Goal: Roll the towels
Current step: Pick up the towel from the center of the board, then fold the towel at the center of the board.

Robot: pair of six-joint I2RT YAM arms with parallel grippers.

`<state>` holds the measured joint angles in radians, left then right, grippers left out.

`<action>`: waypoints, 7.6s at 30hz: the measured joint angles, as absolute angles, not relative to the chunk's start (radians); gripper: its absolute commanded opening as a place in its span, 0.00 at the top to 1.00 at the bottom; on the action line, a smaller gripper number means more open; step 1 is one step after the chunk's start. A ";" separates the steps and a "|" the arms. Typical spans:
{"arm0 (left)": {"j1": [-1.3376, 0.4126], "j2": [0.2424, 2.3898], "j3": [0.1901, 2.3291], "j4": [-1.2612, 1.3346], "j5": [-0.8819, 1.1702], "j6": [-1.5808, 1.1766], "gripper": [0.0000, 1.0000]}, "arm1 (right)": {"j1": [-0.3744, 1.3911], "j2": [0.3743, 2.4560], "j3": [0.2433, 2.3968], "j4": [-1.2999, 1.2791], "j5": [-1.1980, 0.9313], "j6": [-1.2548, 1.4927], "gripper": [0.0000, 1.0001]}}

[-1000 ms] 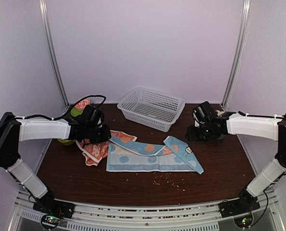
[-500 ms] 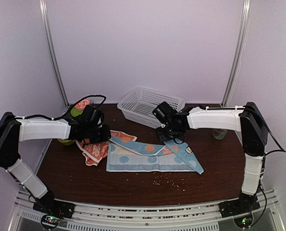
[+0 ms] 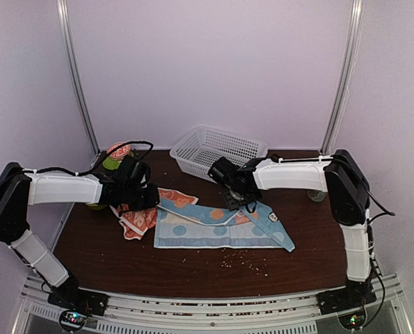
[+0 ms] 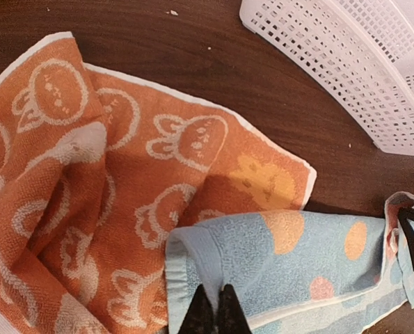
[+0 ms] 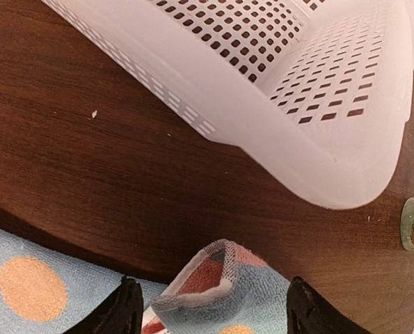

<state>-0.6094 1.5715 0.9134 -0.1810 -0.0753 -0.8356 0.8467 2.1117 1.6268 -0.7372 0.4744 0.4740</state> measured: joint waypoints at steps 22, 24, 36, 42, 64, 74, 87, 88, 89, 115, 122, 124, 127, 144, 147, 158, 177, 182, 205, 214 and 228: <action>-0.609 1.571 0.910 -0.181 -0.075 -0.835 1.00 | 0.852 2.126 1.593 -0.780 0.530 0.478 0.79; -0.609 1.571 0.910 -0.181 -0.075 -0.835 1.00 | 0.852 2.100 1.581 -0.779 0.535 0.477 0.80; -0.609 1.571 0.910 -0.181 -0.075 -0.831 1.00 | 0.832 1.974 1.525 -0.761 0.539 0.479 0.92; -0.609 1.571 0.910 -0.181 -0.075 -0.831 1.00 | 0.802 1.951 1.471 -0.723 0.511 0.483 1.00; -0.637 1.148 0.788 -0.161 0.083 -0.857 1.00 | 0.764 0.974 0.800 -0.355 0.160 0.250 1.00; -0.796 0.735 0.714 -0.200 0.115 -0.832 1.00 | 0.773 0.538 0.695 -0.397 0.010 0.239 1.00; -0.977 0.419 0.678 -0.327 0.101 -0.868 1.00 | 0.781 0.409 0.844 -0.607 -0.265 0.236 1.00; -0.977 0.423 0.674 -0.332 0.080 -0.876 1.00 | 0.781 0.414 0.838 -0.600 -0.263 0.244 1.00; -0.977 0.439 0.670 -0.340 0.057 -0.883 1.00 | 0.781 0.427 0.830 -0.587 -0.261 0.253 1.00; -0.522 1.504 0.856 -0.078 0.249 -1.001 0.40 | 0.551 1.307 0.710 -0.123 -0.064 0.366 1.00; -0.522 1.506 0.999 -0.282 0.107 -0.819 0.27 | 0.542 1.365 0.756 -0.114 -0.074 0.353 1.00; -0.522 1.506 1.023 -0.346 0.064 -0.764 0.27 | 0.538 1.374 0.761 -0.116 -0.080 0.344 1.00; -0.522 1.512 1.068 -0.451 0.000 -0.680 0.28 | 0.537 1.376 0.762 -0.116 -0.089 0.338 1.00; -0.631 1.316 0.941 -0.601 0.125 -0.765 0.32 | 0.537 1.376 0.762 -0.122 -0.110 0.313 1.00; -0.631 1.233 0.850 -0.579 0.164 -0.878 0.32 | 0.537 1.376 0.762 -0.123 -0.111 0.313 1.00; -0.683 1.391 0.845 -0.415 0.285 -0.994 0.35 | 0.537 1.376 0.762 -0.124 -0.130 0.313 1.00; -0.673 1.550 0.864 -0.381 0.265 -0.959 1.00 | 0.538 1.331 0.760 -0.157 -0.140 0.290 1.00; -0.669 1.539 0.872 -0.381 0.239 -0.941 1.00 | 0.571 1.307 0.760 -0.189 -0.083 0.252 1.00; -0.655 1.250 0.732 -0.333 0.275 -0.941 1.00 | 0.796 1.118 0.718 -0.477 0.216 0.272 1.00; -0.614 1.151 0.659 -0.340 0.306 -0.942 1.00 | 0.810 1.092 0.685 -0.536 0.254 0.331 0.84; -0.612 1.214 0.584 -0.253 0.349 -0.941 1.00 | 0.812 0.956 0.621 -0.475 0.002 0.593 0.31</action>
